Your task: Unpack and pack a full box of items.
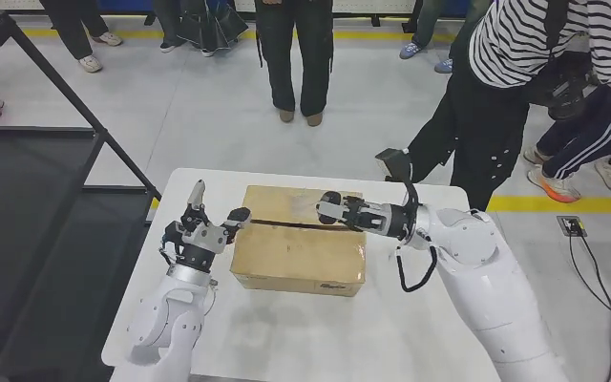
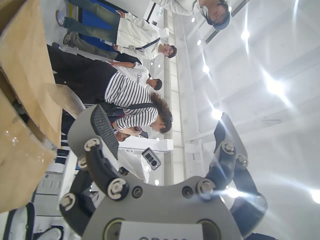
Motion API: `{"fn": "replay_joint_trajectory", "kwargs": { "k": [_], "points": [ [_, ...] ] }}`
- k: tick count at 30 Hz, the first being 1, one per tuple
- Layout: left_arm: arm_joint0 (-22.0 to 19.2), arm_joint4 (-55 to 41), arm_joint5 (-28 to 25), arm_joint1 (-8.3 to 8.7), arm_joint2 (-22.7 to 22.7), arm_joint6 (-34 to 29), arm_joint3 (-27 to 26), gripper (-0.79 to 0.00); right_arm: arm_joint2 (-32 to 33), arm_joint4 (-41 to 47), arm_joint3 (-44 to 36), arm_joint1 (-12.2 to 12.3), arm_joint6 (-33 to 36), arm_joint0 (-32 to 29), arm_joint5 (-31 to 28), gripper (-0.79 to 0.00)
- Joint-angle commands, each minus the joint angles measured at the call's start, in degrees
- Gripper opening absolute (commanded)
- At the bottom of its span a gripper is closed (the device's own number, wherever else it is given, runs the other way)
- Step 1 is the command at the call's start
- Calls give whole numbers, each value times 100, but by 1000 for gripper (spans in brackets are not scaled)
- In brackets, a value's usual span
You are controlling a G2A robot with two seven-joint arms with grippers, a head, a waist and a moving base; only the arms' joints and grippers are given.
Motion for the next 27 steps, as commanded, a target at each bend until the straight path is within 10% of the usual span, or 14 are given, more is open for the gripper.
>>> {"fn": "replay_joint_trajectory", "kwargs": {
  "k": [1,27],
  "points": [
    [80,-71,187,30,-215,-103,-58,0,-1,5,2,-2,-13,-4,-58,-785],
    [-224,1022,397,19,709,-683,324,0,-42,-37,-1046,-10,-1464,-424,-1257,-785]
  ]
}}
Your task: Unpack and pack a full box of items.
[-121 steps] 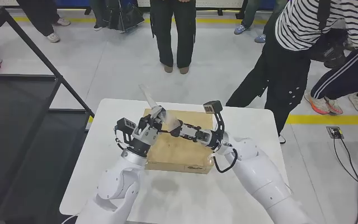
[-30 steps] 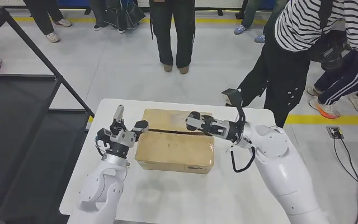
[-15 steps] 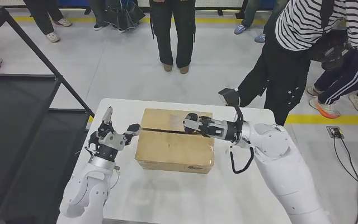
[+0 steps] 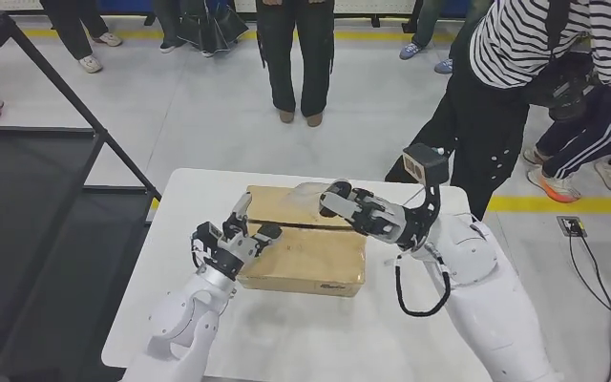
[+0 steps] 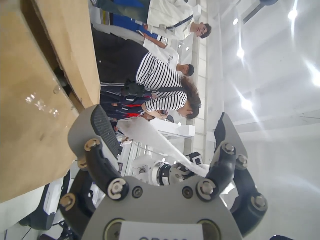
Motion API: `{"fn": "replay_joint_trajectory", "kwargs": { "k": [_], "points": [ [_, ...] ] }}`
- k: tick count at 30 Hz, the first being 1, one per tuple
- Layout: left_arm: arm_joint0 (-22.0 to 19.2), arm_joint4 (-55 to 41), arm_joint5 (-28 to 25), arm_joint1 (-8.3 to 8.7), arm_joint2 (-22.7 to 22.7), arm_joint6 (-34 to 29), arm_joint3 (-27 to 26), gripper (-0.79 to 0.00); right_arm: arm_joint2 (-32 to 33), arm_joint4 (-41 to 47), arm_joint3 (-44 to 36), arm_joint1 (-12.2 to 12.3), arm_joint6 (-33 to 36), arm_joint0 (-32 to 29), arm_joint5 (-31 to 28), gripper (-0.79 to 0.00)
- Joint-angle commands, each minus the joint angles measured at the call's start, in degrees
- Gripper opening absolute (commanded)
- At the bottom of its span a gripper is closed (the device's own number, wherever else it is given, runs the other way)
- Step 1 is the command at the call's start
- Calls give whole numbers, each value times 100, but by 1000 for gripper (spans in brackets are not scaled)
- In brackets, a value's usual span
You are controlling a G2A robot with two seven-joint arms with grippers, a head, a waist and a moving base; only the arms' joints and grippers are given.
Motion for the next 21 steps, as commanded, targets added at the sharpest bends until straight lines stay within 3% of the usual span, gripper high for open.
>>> {"fn": "replay_joint_trajectory", "kwargs": {
  "k": [1,7,13,21],
  "points": [
    [38,14,-51,11,-64,-67,-56,0,-6,-22,-8,3,30,9,31,-785],
    [38,14,-51,11,-64,-67,-56,0,-6,-22,-8,3,30,9,31,-785],
    [71,483,-155,3,208,-73,-102,0,-128,379,-141,-50,-541,-106,39,-785],
    [-28,1114,-1098,-68,643,176,237,0,-286,1207,-173,-112,-859,-155,208,-785]
  ]
}}
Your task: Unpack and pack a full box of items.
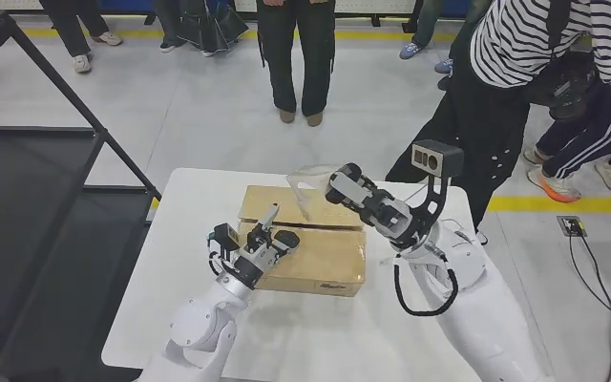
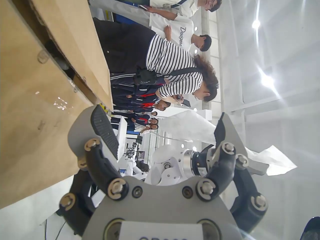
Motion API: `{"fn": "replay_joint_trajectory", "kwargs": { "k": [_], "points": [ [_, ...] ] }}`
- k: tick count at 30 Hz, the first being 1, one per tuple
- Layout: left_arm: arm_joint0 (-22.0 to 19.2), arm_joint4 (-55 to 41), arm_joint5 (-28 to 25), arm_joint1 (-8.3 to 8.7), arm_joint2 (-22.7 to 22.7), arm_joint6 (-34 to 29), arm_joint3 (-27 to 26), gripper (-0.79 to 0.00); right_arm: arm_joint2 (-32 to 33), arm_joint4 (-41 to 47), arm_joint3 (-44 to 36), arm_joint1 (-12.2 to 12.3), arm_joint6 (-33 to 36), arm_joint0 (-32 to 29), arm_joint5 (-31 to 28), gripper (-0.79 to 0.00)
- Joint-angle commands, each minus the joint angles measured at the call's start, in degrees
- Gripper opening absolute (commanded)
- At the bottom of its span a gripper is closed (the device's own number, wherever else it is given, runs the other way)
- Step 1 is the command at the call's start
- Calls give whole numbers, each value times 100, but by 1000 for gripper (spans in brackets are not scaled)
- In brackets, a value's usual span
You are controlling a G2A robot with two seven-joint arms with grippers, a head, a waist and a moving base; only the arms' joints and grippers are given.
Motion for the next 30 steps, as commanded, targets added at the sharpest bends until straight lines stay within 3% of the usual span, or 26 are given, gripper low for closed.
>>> {"fn": "replay_joint_trajectory", "kwargs": {
  "k": [1,10,12,16,17,18,30],
  "points": [
    [-18,346,-351,-15,122,80,93,0,-22,267,0,-9,20,-9,55,-785],
    [-206,627,-1641,-162,550,551,469,-9,-50,874,96,-39,190,38,301,-785],
    [-271,638,-1754,-193,614,648,569,-114,-54,937,144,-48,220,65,325,-785],
    [-393,665,-1859,-234,676,679,701,-225,-50,1062,250,-64,301,128,361,-785],
    [-411,656,-1877,-242,685,670,716,-332,-43,1083,280,-68,314,139,354,-785],
    [-425,628,-1900,-249,696,633,720,-379,-40,1099,303,-71,331,151,353,-785],
    [-430,296,-2071,-270,597,48,778,-671,50,1276,501,-107,410,216,337,-785]
  ]
}}
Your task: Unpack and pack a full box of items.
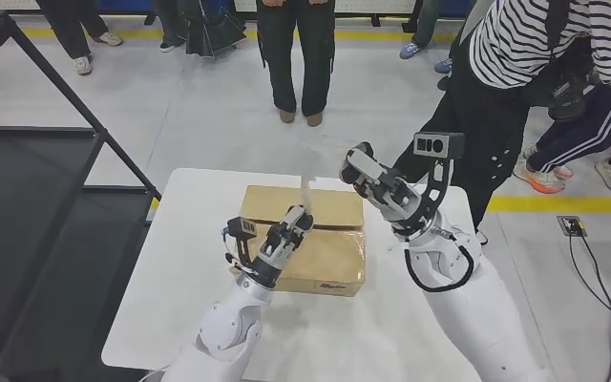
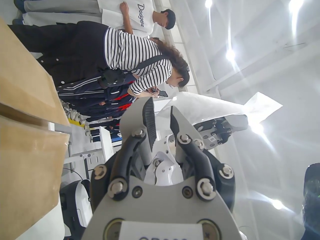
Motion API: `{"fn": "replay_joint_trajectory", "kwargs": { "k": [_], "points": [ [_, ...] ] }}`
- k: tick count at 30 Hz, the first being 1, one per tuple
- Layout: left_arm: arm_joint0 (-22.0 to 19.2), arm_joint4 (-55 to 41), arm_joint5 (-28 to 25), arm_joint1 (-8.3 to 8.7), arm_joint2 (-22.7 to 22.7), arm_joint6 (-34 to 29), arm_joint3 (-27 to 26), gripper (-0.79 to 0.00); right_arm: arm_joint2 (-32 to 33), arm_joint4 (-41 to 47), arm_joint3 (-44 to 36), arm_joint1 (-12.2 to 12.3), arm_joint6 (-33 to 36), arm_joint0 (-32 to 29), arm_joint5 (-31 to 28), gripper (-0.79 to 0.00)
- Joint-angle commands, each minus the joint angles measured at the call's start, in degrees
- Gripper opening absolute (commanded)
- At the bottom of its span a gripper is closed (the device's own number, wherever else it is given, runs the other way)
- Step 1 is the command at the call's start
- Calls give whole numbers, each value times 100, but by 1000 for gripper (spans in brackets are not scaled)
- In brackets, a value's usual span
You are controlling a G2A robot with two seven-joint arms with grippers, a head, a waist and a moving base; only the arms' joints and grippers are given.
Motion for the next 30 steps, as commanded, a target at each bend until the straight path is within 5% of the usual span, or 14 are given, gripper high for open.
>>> {"fn": "replay_joint_trajectory", "kwargs": {
  "k": [1,3,15,24,25,26,27,30],
  "points": [
    [3,1,0,-4,-10,-35,3,-705,12,21,29,-4,23,7,7,-785],
    [5,12,-2,-7,-22,-65,3,-785,28,51,55,-8,54,13,14,-785],
    [80,-207,22,-14,-215,-230,-58,-785,159,108,195,-19,189,22,73,-785],
    [357,-451,451,89,-808,-626,-276,-785,500,443,229,55,799,-136,91,-785],
    [394,-509,599,103,-863,-711,-301,-502,514,475,227,58,844,-153,90,-785],
    [422,-537,706,115,-915,-753,-333,-77,517,493,229,59,869,-165,98,-785],
    [452,-534,780,122,-947,-765,-357,0,510,494,226,57,886,-168,102,-785],
    [508,-606,913,120,-945,-722,-411,0,461,481,212,44,877,-153,115,-785]
  ]
}}
